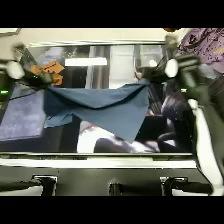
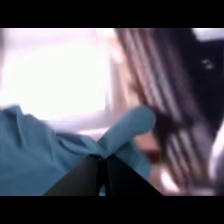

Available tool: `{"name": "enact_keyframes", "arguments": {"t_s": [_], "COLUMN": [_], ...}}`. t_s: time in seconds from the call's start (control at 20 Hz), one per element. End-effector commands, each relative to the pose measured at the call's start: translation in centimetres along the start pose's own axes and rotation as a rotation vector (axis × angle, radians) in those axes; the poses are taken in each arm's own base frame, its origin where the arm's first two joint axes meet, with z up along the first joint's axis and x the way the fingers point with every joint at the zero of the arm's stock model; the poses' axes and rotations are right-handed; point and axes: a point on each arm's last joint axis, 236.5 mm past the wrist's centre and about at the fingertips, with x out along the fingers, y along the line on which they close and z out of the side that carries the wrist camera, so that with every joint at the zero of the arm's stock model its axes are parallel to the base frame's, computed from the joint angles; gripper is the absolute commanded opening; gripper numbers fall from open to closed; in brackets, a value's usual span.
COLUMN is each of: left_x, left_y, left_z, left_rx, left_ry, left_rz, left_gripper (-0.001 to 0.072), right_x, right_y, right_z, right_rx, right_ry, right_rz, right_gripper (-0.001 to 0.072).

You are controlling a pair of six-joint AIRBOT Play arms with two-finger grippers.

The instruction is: Fold the clothes and pants, and hang the long-sleeved shirts on hangers.

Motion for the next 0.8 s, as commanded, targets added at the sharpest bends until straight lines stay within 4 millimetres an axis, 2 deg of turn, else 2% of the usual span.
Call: {"name": "enact_keyframes", "arguments": {"t_s": [0.0, 0.05, 0.15, 0.2, 0.25, 0.3, 0.35, 0.4, 0.5, 0.6, 0.7, 0.75], "left_x": [10.4, 11.5, 12.1, 11.8, 11.1, 10.0, 8.7, 7.1, 4.1, 2.2, 1.5, 1.5], "left_y": [0.3, 0.6, 1.6, 2.3, 3.1, 4.1, 5.2, 6.6, 10.0, 13.1, 16.1, 17.1], "left_z": [-4.1, -4.6, -4.4, -3.8, -3.0, -2.2, -1.4, -0.7, -0.4, -2.4, -6.6, -8.9], "left_rx": [0.023, 0.022, 0.003, -0.013, -0.012, 0.017, 0.049, 0.073, 0.037, -0.063, -0.151, -0.197], "left_ry": [0.187, 0.209, 0.216, 0.206, 0.199, 0.196, 0.193, 0.185, 0.181, 0.210, 0.273, 0.302], "left_rz": [0.064, 0.073, 0.083, 0.085, 0.088, 0.091, 0.094, 0.099, 0.120, 0.108, 0.112, 0.104], "left_gripper": [0.0018, 0.0018, 0.0022, 0.0073, 0.0208, 0.0392, 0.0493, 0.0546, 0.0550, 0.0549, 0.0548, 0.0548], "right_x": [9.4, 10.4, 10.7, 10.5, 9.9, 9.1, 8.1, 6.9, 3.7, 0.4, -2.0, -2.5], "right_y": [1.0, 1.2, 1.4, 1.4, 1.1, 0.8, 0.2, -0.7, -3.1, -6.9, -10.0, -10.3], "right_z": [-4.6, -5.6, -6.3, -6.4, -6.4, -6.5, -6.2, -5.8, -4.7, -4.7, -5.8, -7.1], "right_rx": [0.056, 0.073, 0.091, 0.090, 0.091, 0.105, 0.115, 0.113, 0.069, 0.035, 0.077, 0.126], "right_ry": [0.158, 0.189, 0.216, 0.225, 0.237, 0.256, 0.275, 0.284, 0.293, 0.319, 0.314, 0.314], "right_rz": [0.022, 0.030, 0.037, 0.035, 0.029, 0.028, 0.034, 0.052, 0.103, 0.101, 0.129, 0.186], "right_gripper": [0.0027, 0.0029, 0.0083, 0.0087, 0.0106, 0.0242, 0.0404, 0.0426, 0.0426, 0.0426, 0.0426, 0.0431]}}
